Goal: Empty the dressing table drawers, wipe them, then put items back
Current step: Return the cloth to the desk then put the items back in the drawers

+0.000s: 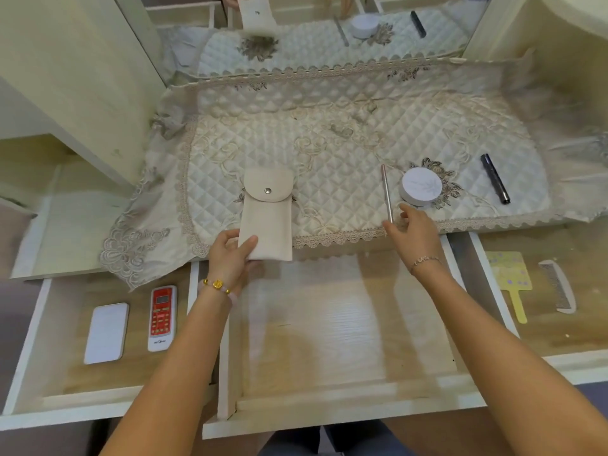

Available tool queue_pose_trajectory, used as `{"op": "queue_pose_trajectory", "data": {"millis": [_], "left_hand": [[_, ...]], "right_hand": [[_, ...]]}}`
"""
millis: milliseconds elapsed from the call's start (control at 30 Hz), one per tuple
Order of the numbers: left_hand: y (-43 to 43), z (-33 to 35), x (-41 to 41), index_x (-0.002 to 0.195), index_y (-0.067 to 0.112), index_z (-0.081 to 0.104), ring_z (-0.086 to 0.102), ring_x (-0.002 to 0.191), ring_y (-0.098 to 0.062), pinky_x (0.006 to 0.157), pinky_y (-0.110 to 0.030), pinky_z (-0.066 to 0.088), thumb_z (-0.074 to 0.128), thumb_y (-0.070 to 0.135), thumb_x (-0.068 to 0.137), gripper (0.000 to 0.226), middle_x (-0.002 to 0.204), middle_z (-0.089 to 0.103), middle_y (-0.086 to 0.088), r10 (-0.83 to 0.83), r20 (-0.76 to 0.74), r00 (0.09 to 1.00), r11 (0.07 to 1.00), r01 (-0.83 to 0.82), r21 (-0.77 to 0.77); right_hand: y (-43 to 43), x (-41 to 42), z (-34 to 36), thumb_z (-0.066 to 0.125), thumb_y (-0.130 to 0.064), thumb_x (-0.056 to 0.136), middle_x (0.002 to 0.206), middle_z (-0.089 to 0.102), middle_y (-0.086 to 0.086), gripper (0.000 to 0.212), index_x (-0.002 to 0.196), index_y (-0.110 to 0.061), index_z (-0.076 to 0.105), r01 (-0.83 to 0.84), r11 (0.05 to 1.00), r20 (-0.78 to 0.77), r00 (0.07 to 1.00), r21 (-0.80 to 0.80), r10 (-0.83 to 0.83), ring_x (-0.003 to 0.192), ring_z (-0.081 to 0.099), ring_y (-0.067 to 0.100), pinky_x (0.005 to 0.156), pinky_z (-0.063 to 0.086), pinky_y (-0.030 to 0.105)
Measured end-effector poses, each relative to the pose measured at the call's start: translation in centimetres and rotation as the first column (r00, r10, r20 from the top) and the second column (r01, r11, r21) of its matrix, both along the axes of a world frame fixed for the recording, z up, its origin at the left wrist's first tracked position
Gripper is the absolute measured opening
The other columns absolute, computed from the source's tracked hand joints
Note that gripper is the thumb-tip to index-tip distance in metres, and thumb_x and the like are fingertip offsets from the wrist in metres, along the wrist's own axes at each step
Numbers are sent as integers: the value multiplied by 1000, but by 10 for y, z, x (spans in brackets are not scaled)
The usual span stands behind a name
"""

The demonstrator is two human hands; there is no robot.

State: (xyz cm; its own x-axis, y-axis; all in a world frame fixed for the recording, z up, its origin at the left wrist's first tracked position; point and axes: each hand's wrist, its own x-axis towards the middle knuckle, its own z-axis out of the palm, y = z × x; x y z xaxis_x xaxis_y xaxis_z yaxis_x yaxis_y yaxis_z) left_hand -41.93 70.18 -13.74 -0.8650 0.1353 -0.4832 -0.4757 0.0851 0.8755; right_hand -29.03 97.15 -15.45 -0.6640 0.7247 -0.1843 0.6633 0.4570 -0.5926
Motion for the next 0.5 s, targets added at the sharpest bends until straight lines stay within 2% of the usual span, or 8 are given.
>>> {"op": "queue_pose_trajectory", "data": {"millis": [167, 300, 400, 500], "left_hand": [[-4, 0, 10, 108, 10, 50, 63, 83, -9, 53, -17, 52, 61, 7, 88, 23, 95, 65, -1, 0, 24, 1000, 999, -1, 33], [-5, 0, 11, 100, 14, 52, 63, 84, -10, 53, -18, 52, 62, 8, 88, 17, 97, 65, -2, 10, 23, 1000, 999, -10, 32], [-7, 0, 10, 99, 14, 52, 63, 86, -12, 54, -19, 54, 62, 7, 88, 17, 98, 64, -2, 17, 22, 1000, 999, -18, 39], [-9, -1, 9, 95, 17, 53, 64, 88, -14, 58, -20, 56, 62, 7, 88, 16, 99, 65, -4, 22, 27, 999, 998, -23, 50]], "right_hand": [[9, -33, -8, 68, -39, 78, 105, 62, 11, 45, 109, -8, 59, 119, 993, -31, 992, -27, -120, 99, 56, 31, 81, 48, 41], [10, -46, -11, 66, -32, 82, 101, 66, 4, 33, 108, -13, 60, 197, 978, -9, 980, -74, -198, 92, 61, 26, 72, 43, 32], [11, -47, -13, 62, -25, 86, 98, 68, 7, 21, 103, -13, 62, 243, 969, 6, 970, -45, -243, 88, 63, 27, 68, 41, 29], [12, -46, -14, 58, -21, 87, 95, 69, 11, 19, 101, -12, 65, 255, 967, 27, 967, -17, -254, 88, 63, 30, 66, 38, 28]]}}
